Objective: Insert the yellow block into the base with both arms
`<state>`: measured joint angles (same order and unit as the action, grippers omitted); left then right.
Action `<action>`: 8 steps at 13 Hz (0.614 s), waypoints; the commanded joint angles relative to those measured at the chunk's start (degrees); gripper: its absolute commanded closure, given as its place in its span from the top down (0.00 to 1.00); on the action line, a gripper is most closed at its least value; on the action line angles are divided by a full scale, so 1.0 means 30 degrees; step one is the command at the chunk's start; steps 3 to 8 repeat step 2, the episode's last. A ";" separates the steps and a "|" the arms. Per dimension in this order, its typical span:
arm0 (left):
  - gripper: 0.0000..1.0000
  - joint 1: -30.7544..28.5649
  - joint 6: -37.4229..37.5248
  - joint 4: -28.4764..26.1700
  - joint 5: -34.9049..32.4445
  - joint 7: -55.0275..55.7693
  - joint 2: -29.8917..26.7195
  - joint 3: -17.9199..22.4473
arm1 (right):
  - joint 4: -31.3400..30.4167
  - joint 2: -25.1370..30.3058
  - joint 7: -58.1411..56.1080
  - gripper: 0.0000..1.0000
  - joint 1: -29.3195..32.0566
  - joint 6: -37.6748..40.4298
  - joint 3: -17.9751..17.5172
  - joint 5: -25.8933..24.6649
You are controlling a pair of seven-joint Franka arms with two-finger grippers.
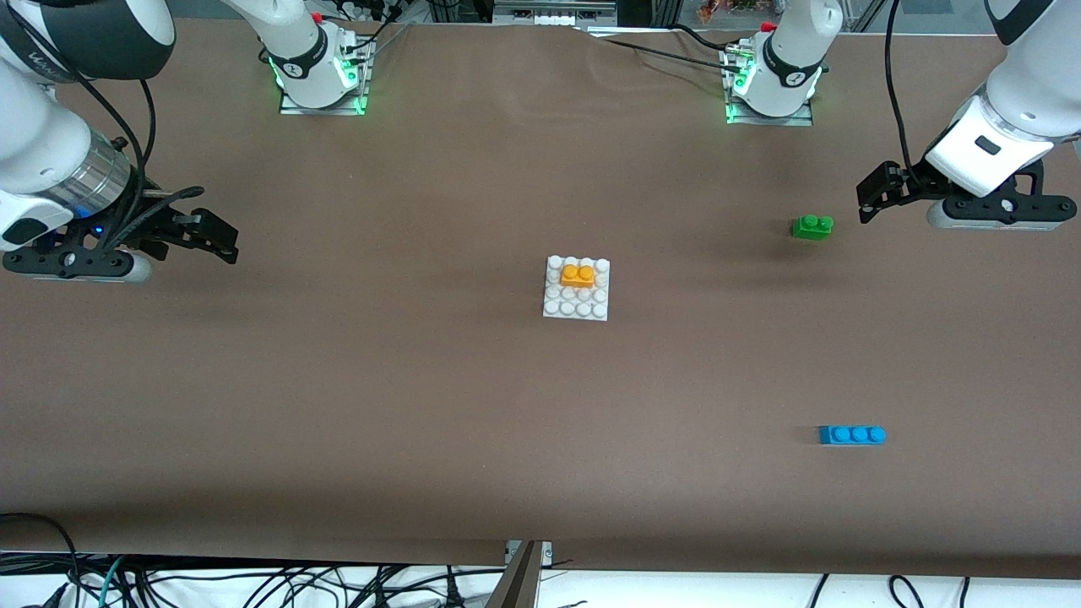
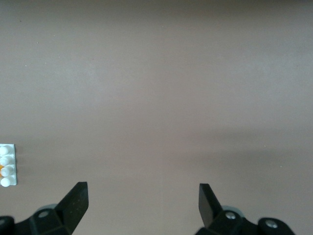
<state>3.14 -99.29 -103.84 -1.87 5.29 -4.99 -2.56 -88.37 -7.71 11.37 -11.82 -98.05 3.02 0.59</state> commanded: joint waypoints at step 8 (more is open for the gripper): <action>1.00 0.0243 0.0549 0.0366 -0.0255 -0.0271 0.0051 0.0413 | 0.0219 -0.0009 0.0077 1.00 0.0042 0.0075 -0.0012 0.0008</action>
